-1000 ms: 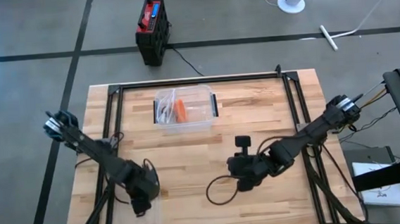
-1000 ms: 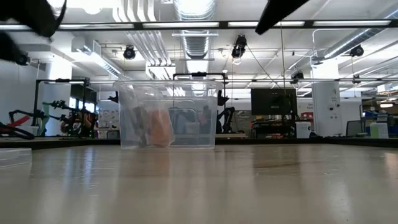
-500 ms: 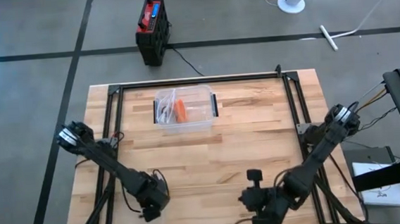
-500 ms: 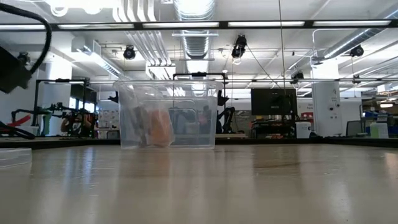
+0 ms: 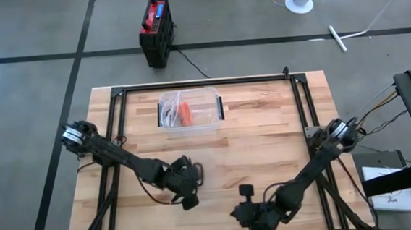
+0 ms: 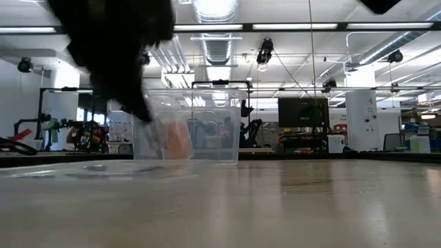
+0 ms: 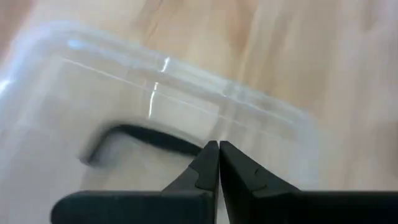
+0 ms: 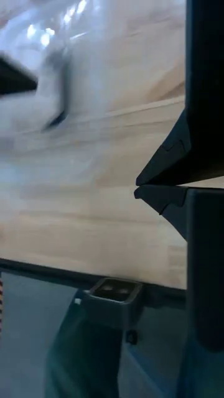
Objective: Roll bandage
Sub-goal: Close the transparent bin
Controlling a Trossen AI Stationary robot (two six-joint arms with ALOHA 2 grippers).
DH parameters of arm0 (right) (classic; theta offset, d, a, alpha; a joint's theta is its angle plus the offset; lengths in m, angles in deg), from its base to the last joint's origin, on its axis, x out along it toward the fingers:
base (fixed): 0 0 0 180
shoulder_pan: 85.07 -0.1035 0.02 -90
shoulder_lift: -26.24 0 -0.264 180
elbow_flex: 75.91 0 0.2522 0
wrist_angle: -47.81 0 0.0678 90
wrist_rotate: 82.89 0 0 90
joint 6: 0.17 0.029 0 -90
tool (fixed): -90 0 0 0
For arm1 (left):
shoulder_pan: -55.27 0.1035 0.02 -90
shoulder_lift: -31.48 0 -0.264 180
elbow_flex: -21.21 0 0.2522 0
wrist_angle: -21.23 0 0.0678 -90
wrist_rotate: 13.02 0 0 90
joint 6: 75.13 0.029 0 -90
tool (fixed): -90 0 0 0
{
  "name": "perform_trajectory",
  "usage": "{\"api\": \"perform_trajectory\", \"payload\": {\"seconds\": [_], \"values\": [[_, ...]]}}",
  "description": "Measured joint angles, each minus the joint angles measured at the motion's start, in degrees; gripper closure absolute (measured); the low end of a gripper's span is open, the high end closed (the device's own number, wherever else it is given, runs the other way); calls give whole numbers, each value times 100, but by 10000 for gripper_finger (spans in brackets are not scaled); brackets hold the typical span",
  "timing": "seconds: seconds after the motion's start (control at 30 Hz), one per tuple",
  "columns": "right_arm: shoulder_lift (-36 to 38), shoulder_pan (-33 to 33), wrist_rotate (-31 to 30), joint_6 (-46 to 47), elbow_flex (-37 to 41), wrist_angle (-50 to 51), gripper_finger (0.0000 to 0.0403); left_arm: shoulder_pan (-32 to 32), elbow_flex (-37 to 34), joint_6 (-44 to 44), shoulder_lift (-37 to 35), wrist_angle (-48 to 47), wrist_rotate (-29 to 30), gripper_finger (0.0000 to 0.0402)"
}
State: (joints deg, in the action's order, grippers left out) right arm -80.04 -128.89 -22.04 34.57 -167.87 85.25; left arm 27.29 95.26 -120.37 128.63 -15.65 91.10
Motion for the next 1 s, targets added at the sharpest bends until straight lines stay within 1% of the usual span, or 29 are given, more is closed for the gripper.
{"api": "perform_trajectory", "payload": {"seconds": [0.07, 0.13, 0.27, 0.37, 0.43, 0.5, 0.57, 0.63, 0.67, 0.73, 0.8, 0.87, 0.93, 1.0], "values": [[-141, 82, 42, -291, 0, -297, 401, 94, 191, 286, -101, -47, -15, 400], [-241, 179, 64, -437, -6, -367, 401, 100, 314, 406, -147, -272, -46, 400], [-318, 397, 67, -480, -9, -301, 399, 54, 406, 133, -236, -1058, -58, 399], [-415, 615, -59, -400, -9, -302, 391, 41, 127, -149, -189, -1258, 64, 401], [-521, 800, -87, -179, -9, -291, 386, 64, -117, -259, -129, -1131, 323, 400], [-665, 1000, -85, 77, -7, -300, 382, 111, -371, -354, -51, -779, 539, 400], [-816, 1169, -87, 284, -7, -289, 378, 121, -605, -353, 52, -241, 535, 401], [-957, 1301, -37, 419, -6, -253, 378, 107, -774, -327, 109, 487, 404, 400], [-998, 1340, 47, 444, -3, -152, 378, 81, -820, -284, 134, 923, 237, 400], [-1032, 1404, 359, 442, -2, 49, 381, -19, -874, -97, 261, 1621, -38, 400], [-1030, 1441, 636, 442, -2, 466, 384, -156, -865, 123, 387, 2208, -183, 401], [-986, 1441, 783, 447, -7, 1009, 386, -286, -722, 264, 477, 2659, -209, 400], [-886, 1441, 939, 444, -17, 1781, 386, -361, -529, 421, 509, 2638, -258, 400], [-817, 1432, 939, 472, -12, 2676, 387, -399, -326, 688, 514, 2568, -262, 401]]}}
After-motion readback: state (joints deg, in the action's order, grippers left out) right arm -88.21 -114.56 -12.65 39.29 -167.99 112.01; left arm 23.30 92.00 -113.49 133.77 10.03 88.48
